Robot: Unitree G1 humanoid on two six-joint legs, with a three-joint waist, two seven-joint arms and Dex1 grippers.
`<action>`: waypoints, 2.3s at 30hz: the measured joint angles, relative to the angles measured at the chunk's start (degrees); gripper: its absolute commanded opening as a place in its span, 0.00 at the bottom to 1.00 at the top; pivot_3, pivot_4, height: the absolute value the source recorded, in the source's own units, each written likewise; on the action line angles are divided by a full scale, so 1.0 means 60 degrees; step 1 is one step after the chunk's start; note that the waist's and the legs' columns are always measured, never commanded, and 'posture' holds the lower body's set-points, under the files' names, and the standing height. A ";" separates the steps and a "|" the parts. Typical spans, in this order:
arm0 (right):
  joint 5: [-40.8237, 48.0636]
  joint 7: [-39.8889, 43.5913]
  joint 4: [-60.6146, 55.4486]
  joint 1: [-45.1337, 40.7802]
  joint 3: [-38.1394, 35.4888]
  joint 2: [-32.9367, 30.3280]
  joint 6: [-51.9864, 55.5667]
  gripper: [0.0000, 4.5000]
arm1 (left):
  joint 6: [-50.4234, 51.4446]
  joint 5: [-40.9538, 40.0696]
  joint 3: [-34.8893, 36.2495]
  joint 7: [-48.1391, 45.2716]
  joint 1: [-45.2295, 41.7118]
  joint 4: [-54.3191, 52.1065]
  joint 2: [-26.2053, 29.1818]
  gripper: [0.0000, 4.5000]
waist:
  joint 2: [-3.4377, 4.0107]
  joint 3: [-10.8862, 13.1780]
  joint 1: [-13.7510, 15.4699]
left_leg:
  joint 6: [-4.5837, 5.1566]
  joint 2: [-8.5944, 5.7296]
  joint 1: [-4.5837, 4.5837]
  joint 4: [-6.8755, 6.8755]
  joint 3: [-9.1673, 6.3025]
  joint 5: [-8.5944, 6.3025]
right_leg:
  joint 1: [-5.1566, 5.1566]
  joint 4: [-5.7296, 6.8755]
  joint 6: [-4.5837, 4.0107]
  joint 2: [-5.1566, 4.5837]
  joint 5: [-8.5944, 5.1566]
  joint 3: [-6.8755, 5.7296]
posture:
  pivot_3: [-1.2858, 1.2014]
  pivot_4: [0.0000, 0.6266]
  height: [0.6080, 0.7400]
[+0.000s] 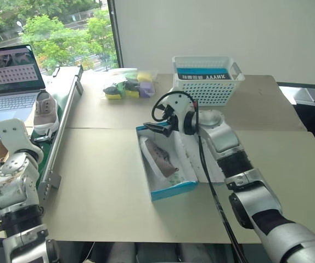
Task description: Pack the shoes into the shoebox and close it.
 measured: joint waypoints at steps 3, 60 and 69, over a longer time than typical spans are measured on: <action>0.0002 -0.0049 -0.0104 0.0033 -0.0019 -0.0024 0.0061 1.00 | -0.0264 0.0009 -0.0128 -0.0063 -0.0465 0.0536 0.0159 0.99 | 0.0000 0.0000 0.0001 | 0.0000 0.0001 0.0000 -0.0003 0.0000 0.0000 | -0.0003 0.0002 0.0000 0.0001 0.0000 0.0000 | 0.52 0.24 1.00; 0.4166 -0.3585 0.1197 -0.1396 -0.5235 0.1086 0.4800 1.00 | 0.0691 -0.0815 -0.5179 0.0732 -0.2708 -0.3065 -0.4980 0.00 | -0.0008 -0.0001 -0.0014 | -0.0007 -0.0002 -0.0070 0.0015 0.0035 0.0019 | -0.0104 0.0123 -0.0007 -0.0001 0.0004 0.0007 | 0.52 0.24 1.00; 0.4443 -0.3585 0.1016 -0.1396 -0.5355 0.0386 0.4956 1.00 | 0.0716 -0.0772 -0.4722 0.0433 -0.2531 -0.2962 -0.4014 0.00 | -0.0008 0.0000 -0.0014 | -0.0007 -0.0003 -0.0070 0.0016 0.0035 0.0019 | -0.0104 0.0114 -0.0006 0.0000 0.0003 0.0006 | 0.52 0.24 1.00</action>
